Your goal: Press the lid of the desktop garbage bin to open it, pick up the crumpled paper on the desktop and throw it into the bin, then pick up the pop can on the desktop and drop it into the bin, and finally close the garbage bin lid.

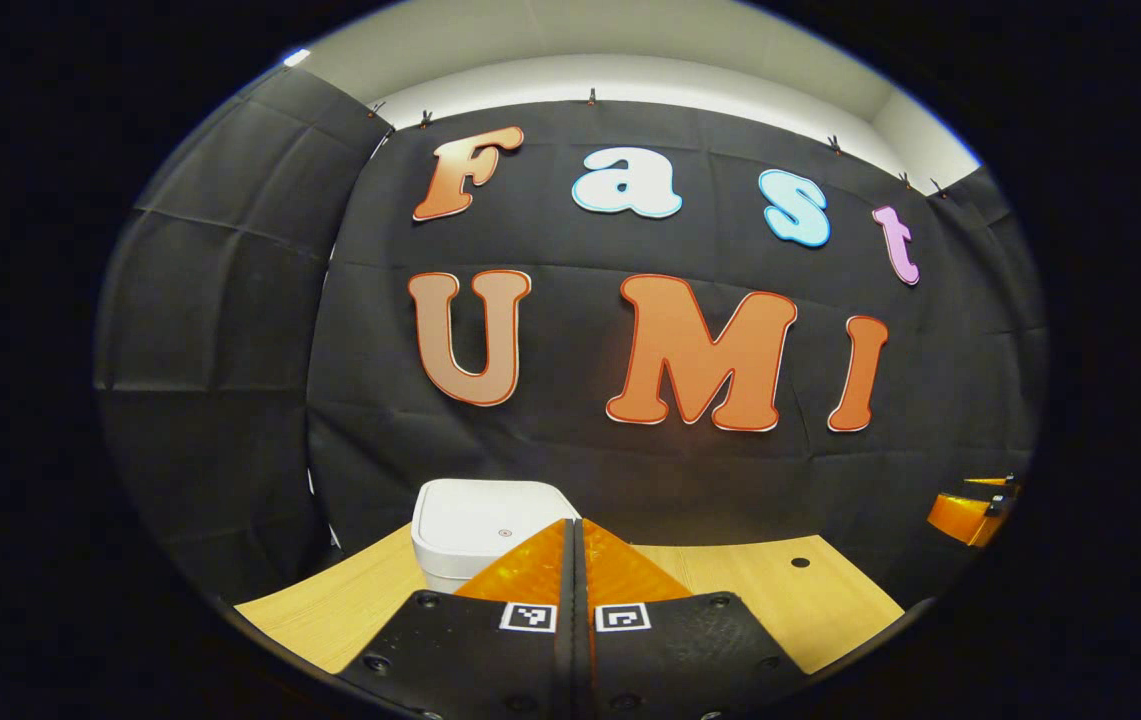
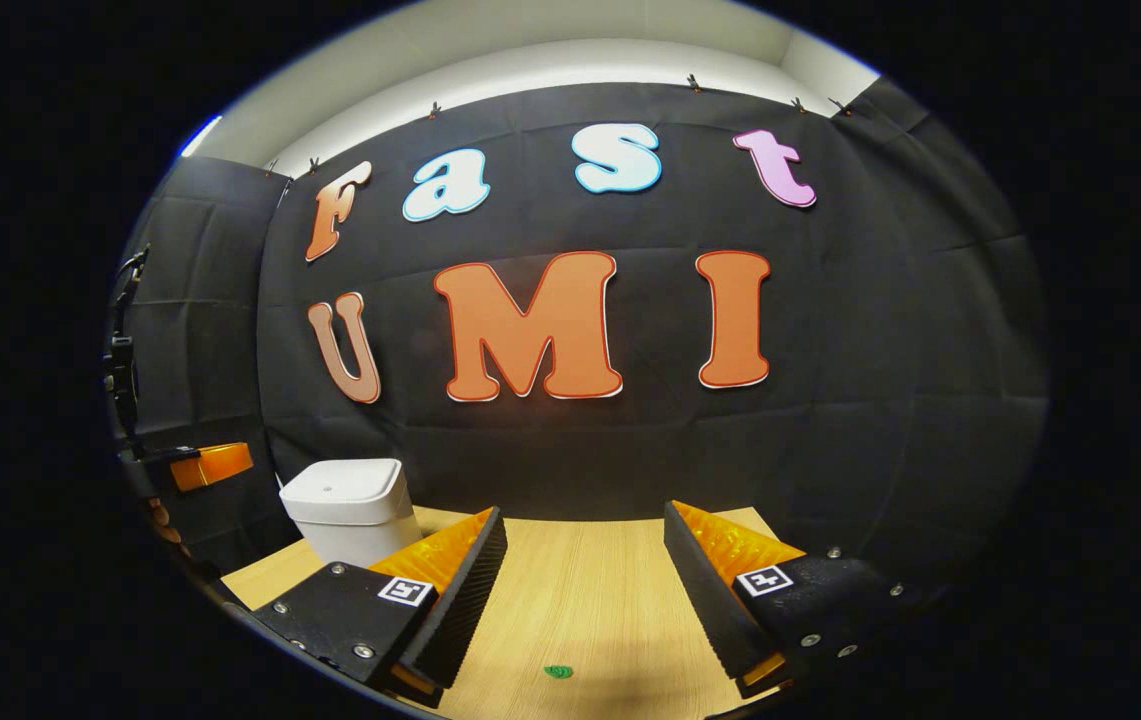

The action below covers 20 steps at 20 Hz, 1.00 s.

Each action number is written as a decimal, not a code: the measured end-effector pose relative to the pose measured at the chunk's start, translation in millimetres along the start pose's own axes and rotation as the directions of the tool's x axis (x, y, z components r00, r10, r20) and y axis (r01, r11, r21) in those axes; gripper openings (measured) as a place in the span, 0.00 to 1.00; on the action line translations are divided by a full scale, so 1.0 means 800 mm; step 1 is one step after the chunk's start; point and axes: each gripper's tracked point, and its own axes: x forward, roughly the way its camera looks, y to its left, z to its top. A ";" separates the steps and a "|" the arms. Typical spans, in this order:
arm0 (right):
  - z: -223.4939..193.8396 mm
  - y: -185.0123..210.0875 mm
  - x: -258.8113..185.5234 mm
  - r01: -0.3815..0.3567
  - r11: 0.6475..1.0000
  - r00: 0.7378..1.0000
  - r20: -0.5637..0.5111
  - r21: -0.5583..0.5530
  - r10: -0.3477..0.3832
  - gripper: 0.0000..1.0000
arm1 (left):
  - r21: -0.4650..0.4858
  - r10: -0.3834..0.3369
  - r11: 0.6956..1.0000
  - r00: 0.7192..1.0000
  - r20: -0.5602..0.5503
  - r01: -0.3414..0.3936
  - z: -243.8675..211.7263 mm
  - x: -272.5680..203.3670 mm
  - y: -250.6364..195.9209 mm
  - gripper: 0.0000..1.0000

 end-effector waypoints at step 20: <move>-0.017 -0.025 0.023 0.049 0.999 0.997 -0.067 0.016 -0.048 0.94 | 0.099 -0.048 0.992 0.949 -0.313 0.083 0.022 0.206 0.062 0.00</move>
